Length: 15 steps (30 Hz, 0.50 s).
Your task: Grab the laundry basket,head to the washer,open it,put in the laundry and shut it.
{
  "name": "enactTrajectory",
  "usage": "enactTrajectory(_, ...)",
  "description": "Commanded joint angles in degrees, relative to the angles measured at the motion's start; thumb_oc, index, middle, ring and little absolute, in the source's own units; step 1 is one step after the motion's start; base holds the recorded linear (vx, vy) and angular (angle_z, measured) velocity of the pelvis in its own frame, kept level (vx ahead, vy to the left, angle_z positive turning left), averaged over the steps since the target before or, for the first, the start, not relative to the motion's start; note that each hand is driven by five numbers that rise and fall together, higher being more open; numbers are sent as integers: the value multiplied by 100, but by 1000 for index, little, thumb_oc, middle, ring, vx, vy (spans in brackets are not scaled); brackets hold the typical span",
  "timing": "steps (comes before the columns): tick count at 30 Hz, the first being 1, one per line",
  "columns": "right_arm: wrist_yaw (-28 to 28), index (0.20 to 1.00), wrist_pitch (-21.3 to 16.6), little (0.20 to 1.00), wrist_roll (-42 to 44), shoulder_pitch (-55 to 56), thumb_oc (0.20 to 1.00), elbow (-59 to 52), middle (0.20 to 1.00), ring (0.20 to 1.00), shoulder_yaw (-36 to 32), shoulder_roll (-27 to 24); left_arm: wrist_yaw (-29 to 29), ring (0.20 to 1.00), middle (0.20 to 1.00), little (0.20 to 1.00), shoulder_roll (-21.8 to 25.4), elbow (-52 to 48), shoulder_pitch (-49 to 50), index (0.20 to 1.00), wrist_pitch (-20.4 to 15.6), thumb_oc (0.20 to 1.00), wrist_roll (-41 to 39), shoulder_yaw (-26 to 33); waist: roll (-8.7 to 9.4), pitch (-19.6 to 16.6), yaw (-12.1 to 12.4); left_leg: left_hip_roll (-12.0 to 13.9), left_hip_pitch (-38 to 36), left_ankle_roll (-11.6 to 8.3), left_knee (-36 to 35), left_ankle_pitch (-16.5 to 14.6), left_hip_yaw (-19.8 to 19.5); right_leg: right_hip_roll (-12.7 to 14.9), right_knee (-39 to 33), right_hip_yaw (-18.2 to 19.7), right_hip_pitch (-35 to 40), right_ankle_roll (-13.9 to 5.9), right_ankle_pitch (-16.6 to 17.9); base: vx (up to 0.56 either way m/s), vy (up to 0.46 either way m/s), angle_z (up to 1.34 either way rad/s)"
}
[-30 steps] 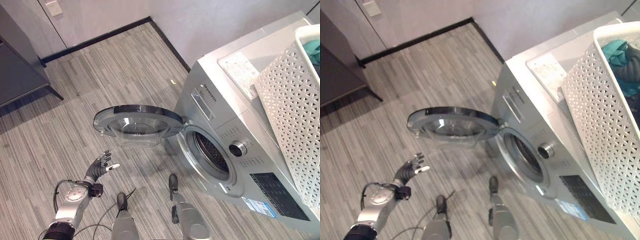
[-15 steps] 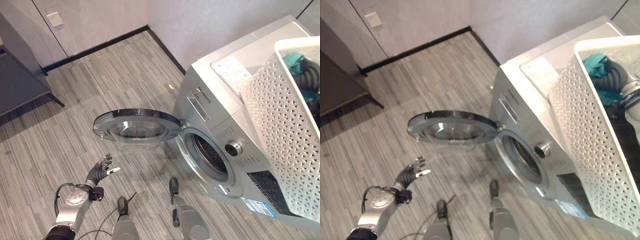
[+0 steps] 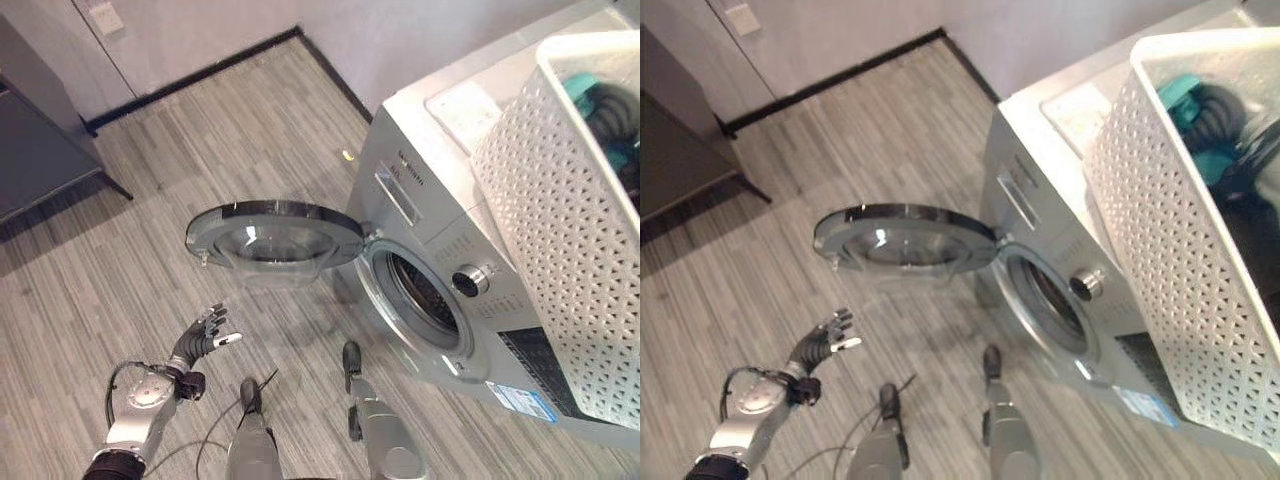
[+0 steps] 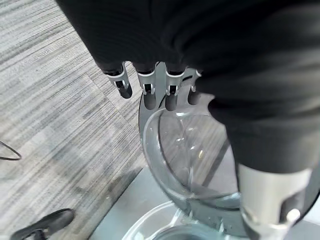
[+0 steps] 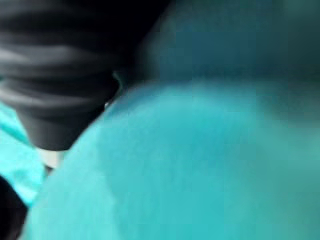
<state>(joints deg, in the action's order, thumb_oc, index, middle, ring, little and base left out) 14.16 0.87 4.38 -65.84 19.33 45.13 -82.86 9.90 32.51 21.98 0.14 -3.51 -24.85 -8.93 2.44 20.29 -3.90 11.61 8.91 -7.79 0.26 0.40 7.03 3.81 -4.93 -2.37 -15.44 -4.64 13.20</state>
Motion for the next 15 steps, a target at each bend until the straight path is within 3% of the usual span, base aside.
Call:
enactTrajectory(1, 570, 1000, -151, 1000, 157, 194, 1000, -112, 1000, 1000, 458, 155, 154, 1000, 1000, 1000, 335, -253, -19, 1000, -274, 1000, -175, 21, 211, 222, 106, 129, 158, 150, 777, -423, -174, 365, 887, 259, -154, -210, -830, 17, 9, 4)
enactTrajectory(9, 39, 1000, -81, 1000, 479, 546, 1000, 602, 1000, 1000, -668, 420, 131, 1000, 1000, 1000, 297, -254, -73, 1000, -231, 1000, -220, -69, 224, 159, 66, 126, 159, 176, 799, -496, -153, 371, 893, 289, -180, -227, -820, 0, 0, 0)
enactTrajectory(15, 204, 1000, -82, 1000, 585, 336, 1000, 417, 1000, 1000, -385, 85, 186, 1000, 1000, 1000, 313, -248, -70, 1000, -223, 1000, -211, -90, 250, 167, 34, 139, 180, 162, 832, -504, -129, 376, 912, 294, -201, -232, -826, 0, 0, 0)
